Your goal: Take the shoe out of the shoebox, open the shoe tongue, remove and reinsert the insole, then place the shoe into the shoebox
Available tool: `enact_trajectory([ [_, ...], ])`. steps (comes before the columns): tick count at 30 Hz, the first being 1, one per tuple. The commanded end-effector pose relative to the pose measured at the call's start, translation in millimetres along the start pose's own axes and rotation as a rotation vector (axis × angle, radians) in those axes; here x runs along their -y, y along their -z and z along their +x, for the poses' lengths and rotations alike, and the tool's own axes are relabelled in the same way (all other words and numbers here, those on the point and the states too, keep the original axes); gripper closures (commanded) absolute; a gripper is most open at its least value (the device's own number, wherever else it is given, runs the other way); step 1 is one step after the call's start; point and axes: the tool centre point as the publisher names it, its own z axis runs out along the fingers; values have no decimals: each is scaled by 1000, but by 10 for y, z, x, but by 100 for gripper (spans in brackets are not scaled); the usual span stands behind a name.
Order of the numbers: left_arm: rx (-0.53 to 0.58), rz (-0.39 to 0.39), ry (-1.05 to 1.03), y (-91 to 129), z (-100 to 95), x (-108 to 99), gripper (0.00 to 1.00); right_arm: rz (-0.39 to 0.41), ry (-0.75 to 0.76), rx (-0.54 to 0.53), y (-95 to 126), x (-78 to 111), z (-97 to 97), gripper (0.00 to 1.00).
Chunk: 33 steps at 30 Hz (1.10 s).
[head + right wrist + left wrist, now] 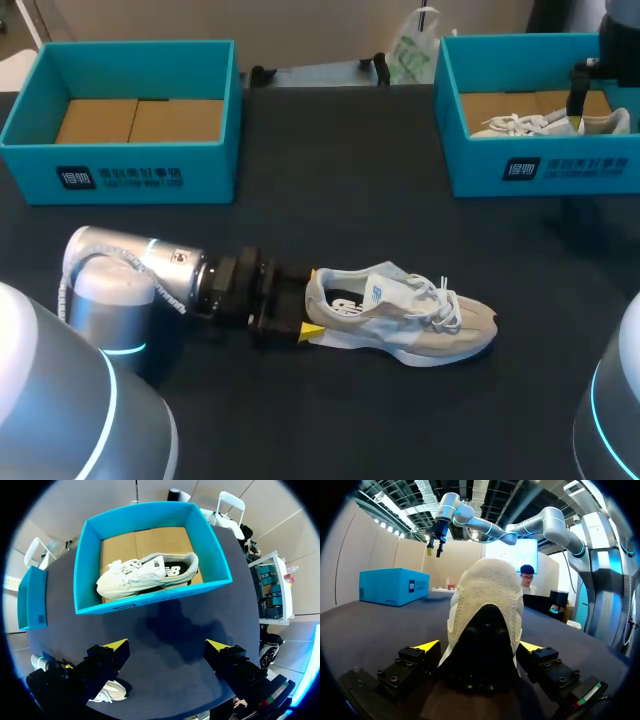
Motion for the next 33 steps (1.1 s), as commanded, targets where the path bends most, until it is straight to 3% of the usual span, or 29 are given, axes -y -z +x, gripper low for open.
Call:
enact_trajectory([
  [1, -2, -1, 0, -42, -60, -20, 0, -2, -1, -1, -1, 11, -3, 0],
  [33, -90, -15, -41, -160, -64, 80, 0, -2, -1, -1, -1, 11, -3, 0],
])
